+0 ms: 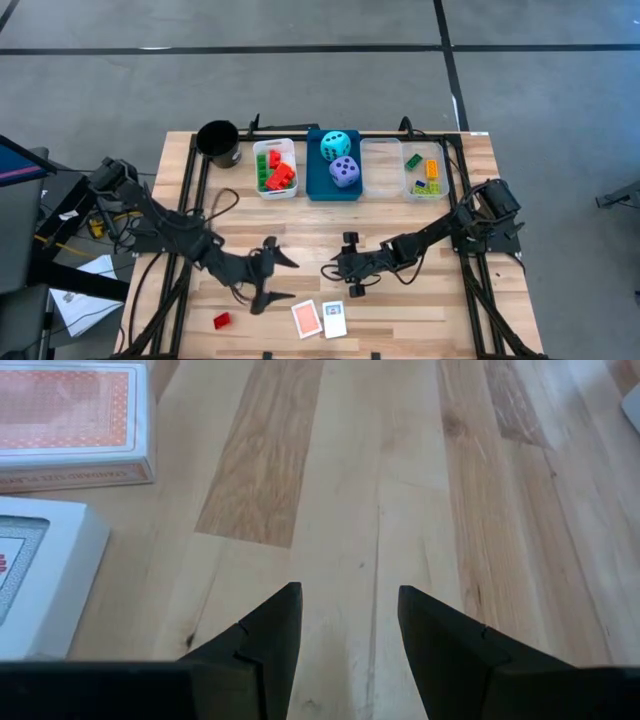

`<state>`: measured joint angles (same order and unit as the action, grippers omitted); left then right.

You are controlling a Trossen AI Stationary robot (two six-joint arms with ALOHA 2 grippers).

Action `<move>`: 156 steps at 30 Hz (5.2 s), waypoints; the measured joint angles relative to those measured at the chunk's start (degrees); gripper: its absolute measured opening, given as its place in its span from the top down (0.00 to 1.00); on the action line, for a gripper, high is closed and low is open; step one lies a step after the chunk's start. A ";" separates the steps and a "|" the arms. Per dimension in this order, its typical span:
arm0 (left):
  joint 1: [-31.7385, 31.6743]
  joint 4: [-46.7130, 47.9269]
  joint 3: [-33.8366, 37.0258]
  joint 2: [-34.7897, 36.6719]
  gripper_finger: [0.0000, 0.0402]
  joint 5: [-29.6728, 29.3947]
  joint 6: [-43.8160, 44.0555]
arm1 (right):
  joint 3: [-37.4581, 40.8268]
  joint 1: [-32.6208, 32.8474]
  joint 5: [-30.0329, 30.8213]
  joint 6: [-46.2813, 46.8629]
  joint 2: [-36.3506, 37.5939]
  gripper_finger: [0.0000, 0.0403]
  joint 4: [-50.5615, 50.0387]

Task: Pick & Place Toys
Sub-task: Put the small red game piece into the right transparent bin

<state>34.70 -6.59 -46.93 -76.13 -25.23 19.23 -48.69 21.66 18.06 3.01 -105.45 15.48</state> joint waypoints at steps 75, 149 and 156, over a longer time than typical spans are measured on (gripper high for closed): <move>17.37 51.92 -13.79 -22.34 0.18 32.39 58.25 | 0.04 0.06 -0.17 1.55 0.02 0.60 -0.10; -15.21 2.69 1.12 4.32 0.67 -3.74 7.97 | 0.02 5.21 33.65 -45.37 0.63 0.60 41.91; -13.71 -14.30 3.74 4.08 0.67 -2.84 3.68 | 0.02 9.25 37.55 -53.11 0.61 0.60 49.62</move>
<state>20.99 -20.89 -43.19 -72.05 -28.08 22.91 -48.66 30.91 55.62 -50.11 -104.84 65.10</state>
